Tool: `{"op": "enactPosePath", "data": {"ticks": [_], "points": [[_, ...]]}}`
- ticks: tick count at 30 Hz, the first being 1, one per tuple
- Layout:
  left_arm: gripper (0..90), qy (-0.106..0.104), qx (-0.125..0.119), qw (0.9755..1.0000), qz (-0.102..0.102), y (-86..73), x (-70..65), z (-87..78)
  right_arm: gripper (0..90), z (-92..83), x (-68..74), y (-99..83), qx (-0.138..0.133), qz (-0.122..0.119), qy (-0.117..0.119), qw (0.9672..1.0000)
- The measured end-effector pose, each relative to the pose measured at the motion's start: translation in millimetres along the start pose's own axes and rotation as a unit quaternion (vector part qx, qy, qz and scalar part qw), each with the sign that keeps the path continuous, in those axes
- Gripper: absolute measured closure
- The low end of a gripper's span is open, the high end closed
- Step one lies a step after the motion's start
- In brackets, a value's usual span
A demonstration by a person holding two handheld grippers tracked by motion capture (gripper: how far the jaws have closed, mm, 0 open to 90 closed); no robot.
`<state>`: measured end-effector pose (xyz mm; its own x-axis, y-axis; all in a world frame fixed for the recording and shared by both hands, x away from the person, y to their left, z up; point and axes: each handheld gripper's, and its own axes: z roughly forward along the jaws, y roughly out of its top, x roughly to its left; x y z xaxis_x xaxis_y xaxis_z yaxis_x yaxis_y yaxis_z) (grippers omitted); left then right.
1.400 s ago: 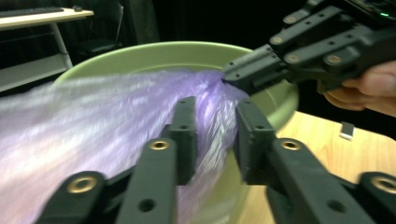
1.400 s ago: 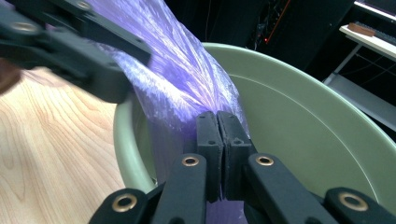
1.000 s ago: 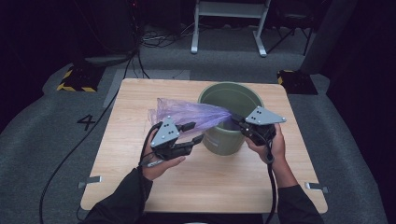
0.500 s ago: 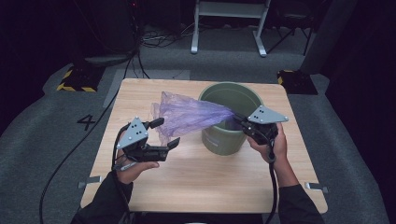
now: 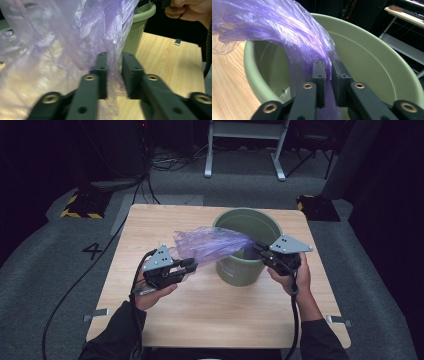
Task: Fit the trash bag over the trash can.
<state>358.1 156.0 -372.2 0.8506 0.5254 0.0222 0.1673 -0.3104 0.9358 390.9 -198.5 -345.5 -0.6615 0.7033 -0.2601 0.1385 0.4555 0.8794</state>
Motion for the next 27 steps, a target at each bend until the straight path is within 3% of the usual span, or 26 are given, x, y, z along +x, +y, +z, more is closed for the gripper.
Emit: {"op": "enactPosePath", "data": {"ticks": [5,8,12,15,21,27], "points": [[88.4,0.005,-0.016,0.9998,0.009,3.5,-2.4,0.0,60.3,-6.2,-0.1,-0.4,-0.014,0.004,0.005,0.9999],[88.9,0.005,-0.020,0.9997,0.014,6.3,-3.8,-0.5,46.4,-10.9,2.2,2.3,-0.019,-0.002,0.009,0.9998],[88.9,0.007,-0.028,0.9994,0.019,10.3,-6.3,-0.6,35.8,-18.6,7.5,7.9,-0.033,-0.009,0.016,0.9993],[88.9,0.005,-0.033,0.9993,0.017,13.2,-7.7,0.0,28.8,-24.3,12.2,11.7,-0.047,-0.021,0.035,0.9981],[88.9,0.000,-0.032,0.9991,0.027,19.1,-11.2,5.4,25.7,-28.0,27.4,23.7,-0.063,-0.050,0.072,0.9942],[88.7,-0.010,-0.031,0.9988,0.037,28.2,-16.1,11.1,28.7,-20.5,48.7,42.0,-0.064,-0.087,0.079,0.9910]]}}
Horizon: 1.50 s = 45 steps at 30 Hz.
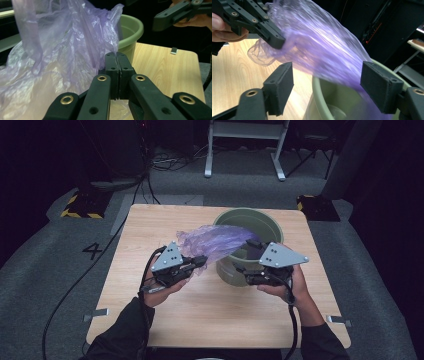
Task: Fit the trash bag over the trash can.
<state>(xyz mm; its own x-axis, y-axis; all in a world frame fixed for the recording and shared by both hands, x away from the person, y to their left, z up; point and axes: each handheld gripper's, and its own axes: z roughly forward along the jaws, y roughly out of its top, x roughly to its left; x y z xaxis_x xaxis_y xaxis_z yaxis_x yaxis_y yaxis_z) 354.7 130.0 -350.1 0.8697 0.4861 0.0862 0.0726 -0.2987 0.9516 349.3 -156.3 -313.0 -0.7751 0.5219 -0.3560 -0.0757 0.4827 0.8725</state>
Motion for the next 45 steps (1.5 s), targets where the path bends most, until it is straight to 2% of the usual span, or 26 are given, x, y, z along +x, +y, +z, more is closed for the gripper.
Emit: {"op": "enactPosePath", "data": {"ticks": [4,6,9,10,12,15,18,20,23,27,30,33,35,37,39,40,41,45], "points": [[88.5,-0.006,0.006,0.9999,0.009,4.1,-3.2,3.5,32.4,8.0,6.7,9.1,0.000,-0.015,-0.010,0.9998],[88.2,-0.008,0.004,0.9999,0.010,5.1,-4.7,4.8,38.7,11.9,9.2,11.1,0.001,-0.021,-0.002,0.9998],[87.9,-0.013,0.006,0.9998,0.015,5.8,-6.5,6.8,47.9,19.4,12.9,11.4,0.015,-0.034,-0.005,0.9993],[87.8,-0.014,0.007,0.9998,0.016,5.9,-7.1,7.3,54.6,21.3,13.0,10.7,0.017,-0.035,-0.005,0.9992],[87.2,-0.018,0.006,0.9997,0.015,6.1,-7.9,8.1,64.0,23.7,11.7,9.0,0.015,-0.031,0.004,0.9994],[86.0,-0.022,0.007,0.9996,0.018,6.3,-9.4,9.1,76.7,27.2,10.1,6.6,0.018,-0.025,0.006,0.9995],[82.9,-0.024,0.004,0.9995,0.022,7.1,-11.8,8.9,86.5,29.1,9.9,3.5,0.024,-0.023,0.003,0.9995],[77.5,-0.028,0.001,0.9994,0.020,7.0,-13.1,8.3,90.0,28.9,8.7,1.0,0.026,-0.017,0.002,0.9995],[61.4,-0.036,-0.004,0.9992,0.019,4.7,-15.4,5.8,90.0,24.8,4.7,-2.9,0.025,-0.003,-0.008,0.9997],[47.0,-0.026,-0.005,0.9995,0.020,-0.4,-17.3,-1.9,90.0,13.9,-0.6,-9.4,0.017,0.014,-0.013,0.9997],[45.4,-0.030,-0.006,0.9993,0.019,-3.4,-16.7,-8.4,90.0,7.2,-4.1,-15.5,0.016,0.025,-0.017,0.9994],[55.3,-0.029,-0.007,0.9992,0.027,-3.3,-17.5,-10.7,89.9,4.4,-5.0,-18.4,0.014,0.029,-0.014,0.9994],[60.0,-0.033,-0.008,0.9990,0.029,-2.3,-17.8,-9.4,77.7,4.4,-2.9,-17.0,0.008,0.024,-0.004,0.9997],[64.8,-0.031,-0.010,0.9990,0.032,-0.9,-18.9,-8.3,65.0,5.9,0.6,-13.6,0.006,0.016,-0.006,0.9998],[67.9,-0.034,-0.013,0.9987,0.035,-0.2,-20.7,-7.1,48.8,8.2,4.6,-9.8,0.000,0.001,0.007,1.0000],[70.5,-0.034,-0.013,0.9986,0.039,0.3,-21.4,-7.0,42.1,10.0,6.8,-7.8,0.005,-0.008,0.002,1.0000],[71.8,-0.037,-0.013,0.9983,0.042,0.6,-22.5,-6.6,37.5,12.1,9.0,-6.0,0.010,-0.016,-0.005,0.9998],[82.0,-0.042,-0.014,0.9970,0.063,2.4,-26.7,-6.6,31.5,17.2,13.7,-0.3,0.003,-0.030,-0.002,0.9996]]}}
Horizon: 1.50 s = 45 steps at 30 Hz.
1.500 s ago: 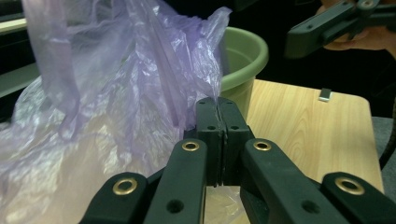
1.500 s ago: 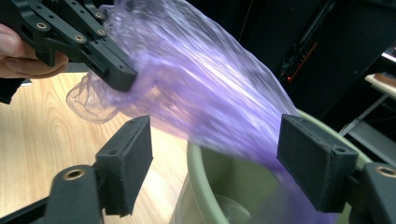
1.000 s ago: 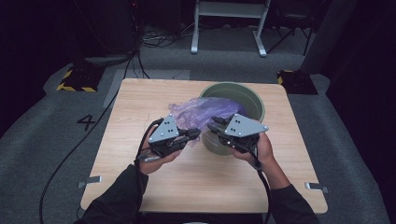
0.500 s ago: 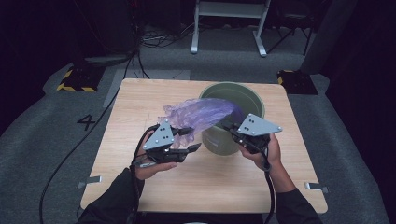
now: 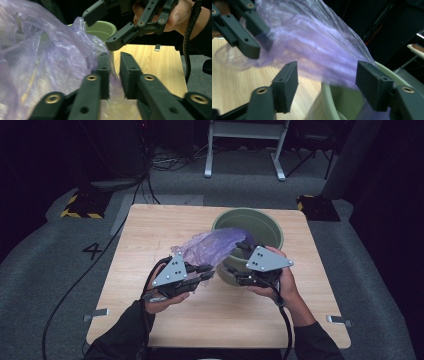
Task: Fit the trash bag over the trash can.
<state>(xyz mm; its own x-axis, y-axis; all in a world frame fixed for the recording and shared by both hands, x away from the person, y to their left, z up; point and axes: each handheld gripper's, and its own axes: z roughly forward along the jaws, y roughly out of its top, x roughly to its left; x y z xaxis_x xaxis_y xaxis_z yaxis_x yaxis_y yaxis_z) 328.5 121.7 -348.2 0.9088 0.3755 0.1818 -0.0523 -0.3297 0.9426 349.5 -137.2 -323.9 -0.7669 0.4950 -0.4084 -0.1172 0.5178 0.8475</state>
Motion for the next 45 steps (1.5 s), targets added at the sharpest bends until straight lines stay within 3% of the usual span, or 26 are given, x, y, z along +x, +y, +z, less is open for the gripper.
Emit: {"op": "enactPosePath", "data": {"ticks": [3,6,12,15,19,21,24,28,32,38,44,45], "points": [[84.5,-0.009,0.003,0.9999,0.004,1.8,-2.3,1.6,29.9,3.5,3.0,4.8,-0.004,-0.017,-0.002,0.9999],[84.8,-0.015,0.004,0.9998,0.009,3.2,-4.3,2.7,35.5,8.8,7.3,8.4,0.006,-0.037,-0.002,0.9993],[83.3,-0.017,0.011,0.9996,0.018,4.2,-7.9,3.3,75.5,14.0,17.4,9.9,0.010,-0.083,0.013,0.9965],[80.7,-0.016,0.012,0.9996,0.019,4.0,-8.9,1.6,89.2,14.0,19.5,8.3,0.011,-0.083,0.014,0.9963],[68.5,-0.017,0.002,0.9997,0.019,2.0,-8.2,-2.7,90.0,8.7,15.3,4.4,0.006,-0.061,0.009,0.9981],[57.1,-0.009,-0.002,0.9998,0.016,0.0,-7.1,-5.7,90.0,4.7,11.9,1.5,0.006,-0.048,0.002,0.9988],[43.9,-0.001,-0.010,0.9999,0.006,-3.3,-5.0,-12.7,90.0,-3.3,4.4,-4.0,0.002,-0.025,-0.012,0.9996],[34.5,0.009,-0.032,0.9994,-0.011,-8.7,-1.3,-22.3,90.0,-15.9,-4.7,-12.8,-0.002,0.001,-0.024,0.9997],[30.5,0.010,-0.038,0.9986,-0.035,-13.6,8.8,-25.2,90.0,-26.8,-10.6,-21.8,-0.004,0.022,-0.028,0.9994],[25.8,0.006,-0.017,0.9986,-0.050,-18.6,18.3,-13.9,90.0,-38.9,-13.5,-31.7,-0.003,0.034,-0.031,0.9989],[28.7,-0.011,-0.007,0.9979,-0.063,-18.8,25.5,1.6,90.0,-48.0,-17.6,-38.1,-0.006,0.044,-0.034,0.9984],[32.9,-0.015,-0.006,0.9978,-0.065,-18.7,26.6,2.9,90.0,-49.6,-18.4,-39.6,-0.006,0.046,-0.034,0.9983]]}}
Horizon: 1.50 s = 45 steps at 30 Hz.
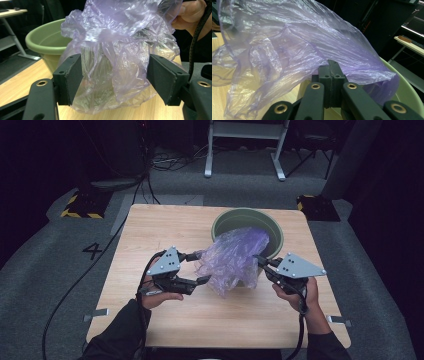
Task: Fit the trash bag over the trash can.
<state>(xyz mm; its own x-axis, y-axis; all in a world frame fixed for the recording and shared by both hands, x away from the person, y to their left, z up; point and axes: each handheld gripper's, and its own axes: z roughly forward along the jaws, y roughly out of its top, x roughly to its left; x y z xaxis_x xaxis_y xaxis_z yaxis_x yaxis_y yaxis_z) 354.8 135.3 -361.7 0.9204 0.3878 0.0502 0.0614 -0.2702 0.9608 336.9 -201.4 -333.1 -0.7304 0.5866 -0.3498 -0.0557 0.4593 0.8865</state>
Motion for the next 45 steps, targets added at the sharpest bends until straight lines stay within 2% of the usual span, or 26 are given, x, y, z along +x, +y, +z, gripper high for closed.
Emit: {"op": "enactPosePath", "data": {"ticks": [1,3,4,8,9,11,14,16,19,21,23,26,28,30,32,34,36,38,41,45], "points": [[43.2,-0.002,0.001,1.0000,0.001,0.1,0.3,1.5,90.0,-1.5,-1.0,-1.5,0.000,0.003,-0.002,1.0000],[51.9,0.005,0.007,0.9999,0.007,1.1,0.4,4.1,90.0,-4.8,-3.3,-4.9,-0.001,0.010,-0.001,0.9999],[60.7,0.000,0.008,0.9999,0.009,1.4,0.6,5.4,90.0,-6.4,-4.1,-6.5,-0.001,0.012,-0.001,0.9999],[72.6,-0.004,0.013,0.9997,0.021,3.4,-2.5,9.8,82.3,-13.1,-4.5,-12.4,-0.005,0.021,0.003,0.9998],[75.1,-0.002,0.014,0.9996,0.025,4.0,-3.5,10.8,75.6,-14.5,-3.9,-13.2,-0.005,0.022,0.001,0.9998],[80.2,-0.002,0.019,0.9994,0.029,5.0,-5.7,13.3,70.0,-17.9,-2.2,-14.3,-0.008,0.025,-0.004,0.9996],[85.1,-0.005,0.024,0.9991,0.036,5.9,-8.6,15.8,52.1,-24.4,1.7,-12.8,-0.015,0.026,-0.015,0.9995],[86.9,-0.004,0.027,0.9988,0.041,6.7,-9.7,17.2,44.2,-30.1,3.7,-9.7,-0.021,0.024,-0.019,0.9993],[88.5,-0.006,0.029,0.9985,0.045,7.8,-11.4,18.9,34.4,-39.2,6.6,-2.6,-0.034,0.025,-0.012,0.9991],[89.1,-0.009,0.033,0.9982,0.049,8.3,-13.0,20.4,30.8,-45.5,12.8,2.6,-0.040,0.024,-0.028,0.9985],[89.2,-0.011,0.037,0.9978,0.053,8.6,-15.4,22.4,28.4,-50.4,22.7,7.1,-0.050,0.015,-0.022,0.9984],[89.2,-0.014,0.042,0.9973,0.059,9.0,-18.5,25.3,24.3,-53.0,38.3,14.6,-0.049,0.000,-0.011,0.9987],[89.2,-0.013,0.044,0.9971,0.061,9.2,-20.8,27.1,23.7,-52.7,45.2,19.4,-0.050,-0.005,-0.005,0.9987],[89.2,-0.016,0.048,0.9966,0.065,9.5,-22.1,28.5,22.0,-50.5,49.5,22.9,-0.052,0.001,0.000,0.9986],[89.3,-0.019,0.047,0.9966,0.065,9.2,-23.5,30.5,21.1,-44.1,53.7,24.2,-0.045,-0.007,-0.005,0.9990],[89.3,-0.022,0.054,0.9960,0.068,8.3,-25.0,32.3,24.0,-37.3,54.5,23.6,-0.038,-0.001,-0.014,0.9992],[89.4,-0.020,0.060,0.9952,0.075,6.3,-26.8,34.7,44.0,-32.7,53.0,21.7,-0.035,0.011,-0.028,0.9989],[89.5,-0.021,0.069,0.9942,0.080,2.9,-27.5,36.5,57.2,-29.8,51.4,19.2,-0.026,0.021,-0.048,0.9983],[89.5,-0.020,0.085,0.9928,0.082,-3.9,-28.6,39.8,77.9,-29.1,48.1,13.4,-0.021,0.030,-0.054,0.9979],[89.5,-0.021,0.100,0.9913,0.083,-12.0,-30.2,43.7,89.7,-28.7,40.9,4.2,-0.012,0.056,-0.056,0.9968]]}}
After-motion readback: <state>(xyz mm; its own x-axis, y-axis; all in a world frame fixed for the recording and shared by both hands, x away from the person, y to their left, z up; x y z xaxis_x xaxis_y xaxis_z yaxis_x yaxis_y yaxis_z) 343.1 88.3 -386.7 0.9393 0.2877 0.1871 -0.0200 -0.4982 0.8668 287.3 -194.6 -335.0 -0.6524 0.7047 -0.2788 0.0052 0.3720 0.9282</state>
